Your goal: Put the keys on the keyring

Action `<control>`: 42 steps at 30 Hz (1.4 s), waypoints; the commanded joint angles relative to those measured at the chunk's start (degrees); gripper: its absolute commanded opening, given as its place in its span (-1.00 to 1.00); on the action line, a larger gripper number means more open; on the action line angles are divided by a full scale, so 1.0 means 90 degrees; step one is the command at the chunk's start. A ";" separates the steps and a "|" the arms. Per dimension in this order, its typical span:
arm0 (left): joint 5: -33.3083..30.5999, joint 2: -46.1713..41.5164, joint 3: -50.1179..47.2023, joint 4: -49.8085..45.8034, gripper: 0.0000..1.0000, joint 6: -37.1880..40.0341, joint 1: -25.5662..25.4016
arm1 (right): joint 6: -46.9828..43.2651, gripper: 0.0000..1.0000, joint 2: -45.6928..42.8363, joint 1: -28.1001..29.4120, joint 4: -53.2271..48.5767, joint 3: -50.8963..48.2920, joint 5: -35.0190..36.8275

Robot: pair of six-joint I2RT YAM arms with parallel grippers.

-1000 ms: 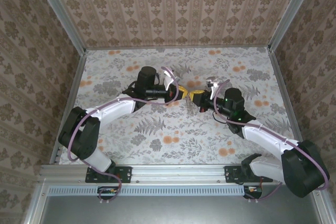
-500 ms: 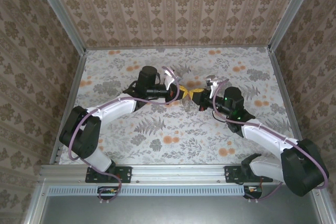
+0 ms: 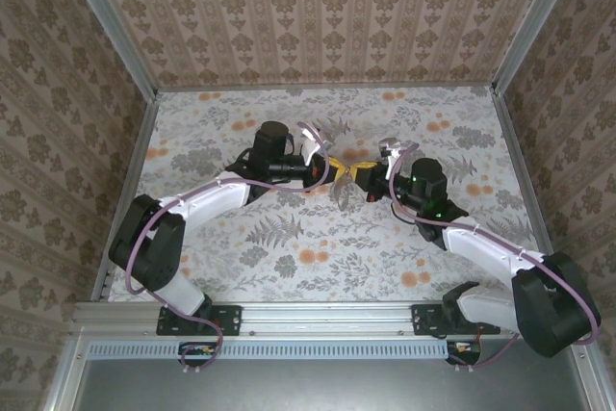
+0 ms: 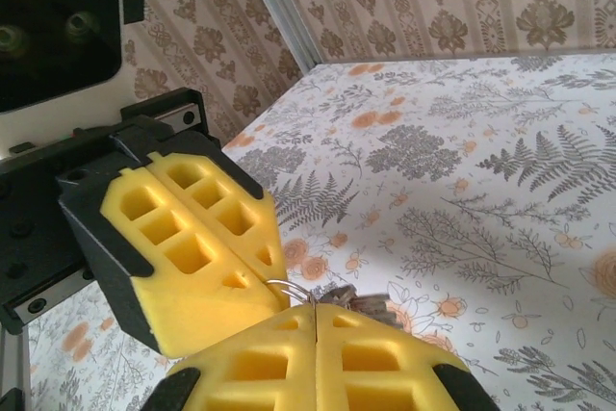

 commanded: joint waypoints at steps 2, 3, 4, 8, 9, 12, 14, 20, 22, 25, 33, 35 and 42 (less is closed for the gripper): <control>0.0287 -0.0282 0.0127 0.0079 -1.00 0.0103 -0.0081 | -0.0076 -1.00 0.0020 -0.0100 -0.0068 0.0041 0.0118; 0.0296 -0.0278 0.0125 0.0094 -1.00 0.0108 -0.0084 | -0.0068 -1.00 0.0028 -0.0100 -0.0063 0.0048 0.0082; 0.0289 -0.0277 0.0130 0.0103 -1.00 0.0100 -0.0085 | -0.0056 -1.00 0.0024 -0.0100 -0.0065 0.0052 0.0040; 0.0251 -0.0284 0.0108 0.0182 -1.00 0.0074 -0.0083 | -0.0040 -1.00 0.0047 -0.0100 -0.0102 0.0088 -0.0142; 0.0229 -0.0287 0.0091 0.0226 -1.00 0.0053 -0.0085 | -0.0025 -1.00 0.0053 -0.0100 -0.0096 0.0097 -0.0167; 0.0174 -0.0326 0.0020 0.0438 -1.00 0.0000 -0.0085 | -0.0003 -1.00 0.0097 -0.0100 -0.0087 0.0095 -0.0237; 0.0132 -0.0348 0.0003 0.0487 -1.00 -0.0013 -0.0083 | 0.0030 -1.00 0.0117 -0.0108 -0.0075 0.0073 -0.0257; 0.0025 -0.0470 -0.0082 0.0651 -1.00 -0.0046 -0.0075 | 0.0105 -1.00 0.0151 -0.0126 0.0020 -0.0018 -0.0314; 0.0005 -0.0502 -0.0092 0.0663 -1.00 -0.0049 -0.0074 | 0.0139 -1.00 0.0175 -0.0139 0.0050 -0.0024 -0.0378; -0.0102 -0.0560 -0.0165 0.0721 -1.00 -0.0052 -0.0069 | 0.0186 -1.00 0.0166 -0.0149 0.0094 -0.0065 -0.0423; -0.0221 -0.0705 -0.0332 0.0888 -1.00 -0.0093 -0.0016 | 0.0331 -1.00 0.0136 -0.0288 0.0159 -0.0156 -0.0525; -0.0249 -0.0721 -0.0379 0.0954 -1.00 -0.0098 -0.0006 | 0.0350 -1.00 0.0170 -0.0280 0.0164 -0.0144 -0.0603; -0.0267 -0.0720 -0.0404 0.1046 -1.00 -0.0136 0.0022 | 0.0485 -0.59 0.0255 -0.0306 0.0207 -0.0142 -0.0838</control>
